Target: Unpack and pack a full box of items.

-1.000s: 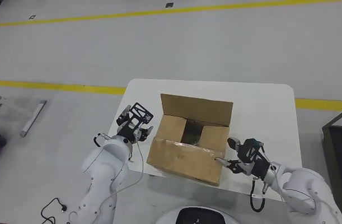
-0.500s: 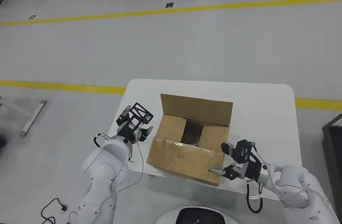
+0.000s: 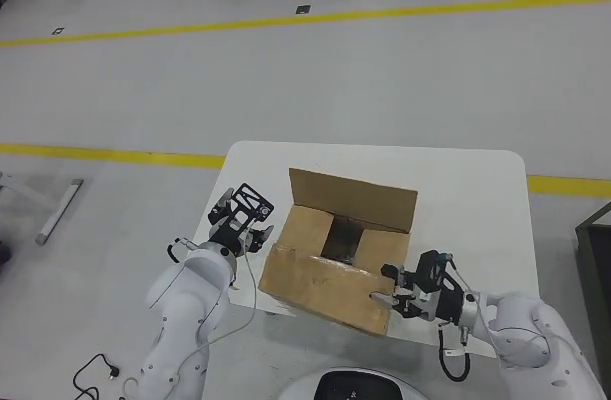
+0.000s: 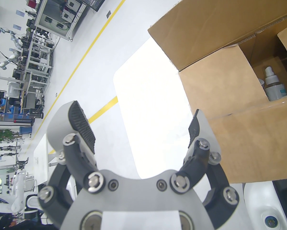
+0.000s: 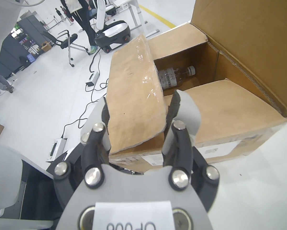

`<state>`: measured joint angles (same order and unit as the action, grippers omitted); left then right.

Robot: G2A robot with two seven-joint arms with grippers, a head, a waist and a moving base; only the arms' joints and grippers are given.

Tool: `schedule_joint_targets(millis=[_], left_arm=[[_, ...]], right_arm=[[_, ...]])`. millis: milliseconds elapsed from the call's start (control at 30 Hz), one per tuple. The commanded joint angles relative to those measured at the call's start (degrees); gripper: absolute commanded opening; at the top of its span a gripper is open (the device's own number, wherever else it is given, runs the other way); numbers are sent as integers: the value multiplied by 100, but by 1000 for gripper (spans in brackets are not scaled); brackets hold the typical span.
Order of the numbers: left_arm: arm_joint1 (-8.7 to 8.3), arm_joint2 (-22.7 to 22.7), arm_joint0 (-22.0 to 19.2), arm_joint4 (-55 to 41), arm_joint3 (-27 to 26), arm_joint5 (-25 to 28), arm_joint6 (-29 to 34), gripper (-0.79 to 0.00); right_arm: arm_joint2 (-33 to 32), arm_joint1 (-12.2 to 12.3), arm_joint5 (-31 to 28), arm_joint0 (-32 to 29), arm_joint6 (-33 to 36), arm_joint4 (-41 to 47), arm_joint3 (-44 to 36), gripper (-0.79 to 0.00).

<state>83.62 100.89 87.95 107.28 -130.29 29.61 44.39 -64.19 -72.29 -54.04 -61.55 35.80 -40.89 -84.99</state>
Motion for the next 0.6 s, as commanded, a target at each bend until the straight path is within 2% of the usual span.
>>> schedule_joint_targets(millis=[0,333,567], left_arm=[[0,0,0,0,0,0,0,0],[0,0,0,0,0,0,0,0],[-33,26,76,38,49,-124,-236,0]], right_arm=[[25,14,-28,17,-7,44,-26,-785],[-61,95,-209,91,-373,246,-217,-785],[22,157,-294,175,-246,378,-212,-785]])
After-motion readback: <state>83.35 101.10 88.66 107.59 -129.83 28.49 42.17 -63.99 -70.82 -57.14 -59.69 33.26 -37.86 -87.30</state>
